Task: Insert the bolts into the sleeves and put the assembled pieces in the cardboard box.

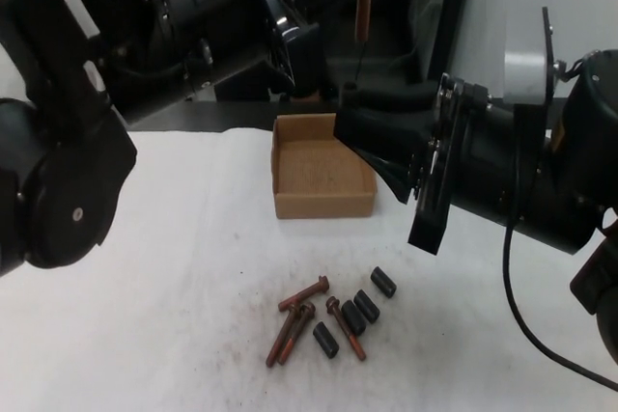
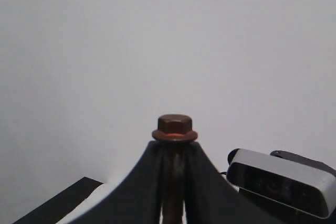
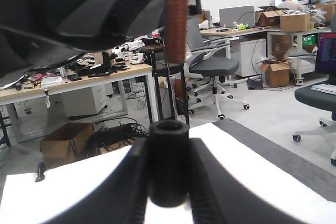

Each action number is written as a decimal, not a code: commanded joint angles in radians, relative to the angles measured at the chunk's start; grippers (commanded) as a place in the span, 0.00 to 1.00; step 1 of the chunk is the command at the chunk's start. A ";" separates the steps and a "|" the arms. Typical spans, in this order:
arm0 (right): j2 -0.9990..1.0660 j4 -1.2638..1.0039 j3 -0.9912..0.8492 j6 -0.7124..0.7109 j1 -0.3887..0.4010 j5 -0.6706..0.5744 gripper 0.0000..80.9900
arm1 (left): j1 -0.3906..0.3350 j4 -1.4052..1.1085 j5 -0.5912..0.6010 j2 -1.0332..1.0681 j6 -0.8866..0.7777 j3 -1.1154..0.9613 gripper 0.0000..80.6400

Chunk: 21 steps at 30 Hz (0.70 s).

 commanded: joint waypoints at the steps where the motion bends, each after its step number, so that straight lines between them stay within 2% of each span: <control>1: -0.010 -0.040 -0.008 -0.001 -0.001 0.006 0.01 | 0.000 0.000 0.015 0.000 -0.002 -0.005 0.00; 13: -0.010 -0.069 -0.008 0.003 -0.004 0.024 0.01 | 0.000 0.023 0.015 0.000 -0.002 -0.005 0.00; 21: -0.010 -0.062 -0.008 0.010 -0.052 0.021 0.01 | 0.000 0.023 0.015 -0.007 -0.002 -0.005 0.00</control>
